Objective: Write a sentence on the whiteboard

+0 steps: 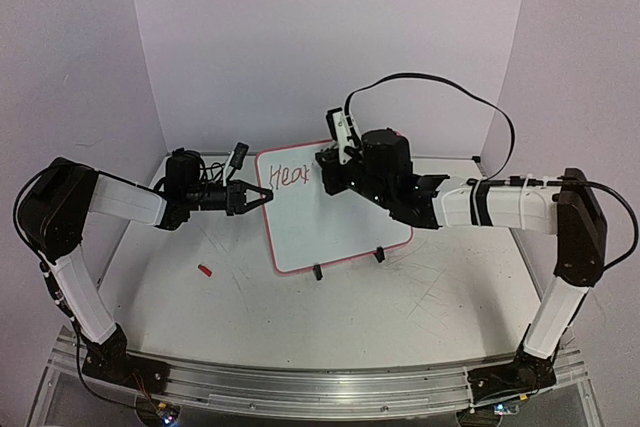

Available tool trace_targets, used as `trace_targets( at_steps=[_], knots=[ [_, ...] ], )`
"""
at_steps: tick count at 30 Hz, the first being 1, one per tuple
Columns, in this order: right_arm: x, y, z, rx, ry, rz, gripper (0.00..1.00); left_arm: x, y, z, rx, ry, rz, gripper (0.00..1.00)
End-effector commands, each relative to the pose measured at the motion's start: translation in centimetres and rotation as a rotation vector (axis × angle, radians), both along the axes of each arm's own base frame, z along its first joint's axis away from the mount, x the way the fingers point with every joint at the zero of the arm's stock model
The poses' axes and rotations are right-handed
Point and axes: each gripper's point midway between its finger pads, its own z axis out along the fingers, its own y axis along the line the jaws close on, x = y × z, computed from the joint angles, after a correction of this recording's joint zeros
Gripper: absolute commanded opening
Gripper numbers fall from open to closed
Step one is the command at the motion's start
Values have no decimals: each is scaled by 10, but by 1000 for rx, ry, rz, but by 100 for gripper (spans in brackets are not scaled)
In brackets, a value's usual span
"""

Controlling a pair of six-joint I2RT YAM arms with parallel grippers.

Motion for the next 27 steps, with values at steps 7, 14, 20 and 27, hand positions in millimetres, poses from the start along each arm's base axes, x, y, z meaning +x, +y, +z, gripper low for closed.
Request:
trace_targets(
  at_steps=[7,14,20,27],
  knots=[
    [14,2,32,79,-45,-2,0,16,3,11,33,-130,57,0],
    [18,4,31,63,-58,-11,0,16,3,10,34,-128,55,0],
    [22,6,25,53,-52,-17,0,16,3,12,32,-130,55,0],
    [24,5,15,30,-38,-28,0,16,3,12,33,-131,55,0]
  ],
)
